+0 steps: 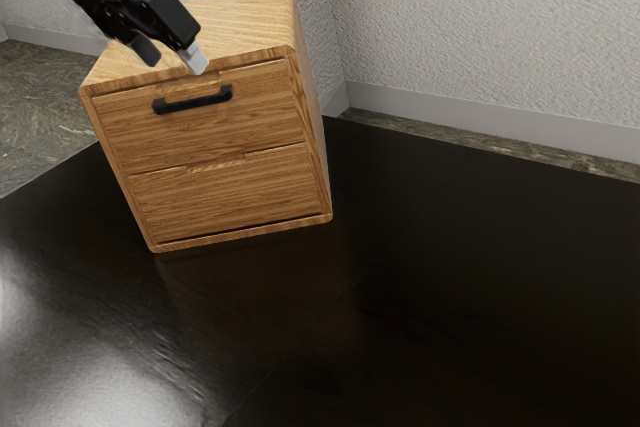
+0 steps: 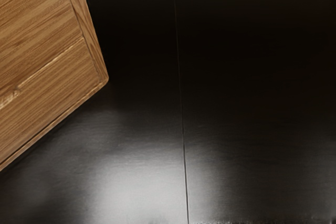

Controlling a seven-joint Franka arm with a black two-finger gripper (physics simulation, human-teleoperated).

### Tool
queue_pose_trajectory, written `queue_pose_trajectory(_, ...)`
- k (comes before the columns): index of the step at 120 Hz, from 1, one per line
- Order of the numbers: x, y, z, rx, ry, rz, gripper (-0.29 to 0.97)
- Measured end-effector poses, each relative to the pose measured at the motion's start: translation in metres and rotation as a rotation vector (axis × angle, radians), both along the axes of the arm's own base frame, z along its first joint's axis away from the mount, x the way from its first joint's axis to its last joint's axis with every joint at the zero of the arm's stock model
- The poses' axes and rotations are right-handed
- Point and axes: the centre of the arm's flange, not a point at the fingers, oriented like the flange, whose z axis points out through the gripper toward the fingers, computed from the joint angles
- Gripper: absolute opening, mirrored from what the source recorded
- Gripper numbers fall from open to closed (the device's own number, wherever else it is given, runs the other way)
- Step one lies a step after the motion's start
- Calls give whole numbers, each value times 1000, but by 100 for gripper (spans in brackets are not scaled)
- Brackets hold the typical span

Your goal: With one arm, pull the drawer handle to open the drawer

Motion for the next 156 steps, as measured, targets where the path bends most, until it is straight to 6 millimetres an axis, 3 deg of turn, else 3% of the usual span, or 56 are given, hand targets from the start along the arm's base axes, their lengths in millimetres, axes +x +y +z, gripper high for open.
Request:
queue_pose_trajectory(10,4,-25,-1,-5,3,-64,68)
queue_pose_trajectory(36,23,-57,-16,76,-3,-306,68)
queue_pose_trajectory(42,19,-76,-25,131,25,-393,68)
queue_pose_trajectory(52,-1,-128,-49,199,76,-565,68)
queue_pose_trajectory(58,-19,-137,-52,233,76,-621,68)
queue_pose_trajectory(74,-82,-132,-12,330,-17,-689,68)
queue_pose_trajectory(87,-99,-112,2,369,-40,-709,68)
queue_pose_trajectory(108,-102,-97,4,437,-28,-762,68)
queue_pose_trajectory(124,-94,-53,-2,474,-4,-749,68)
queue_pose_trajectory(156,-86,-3,-41,499,30,-779,68)
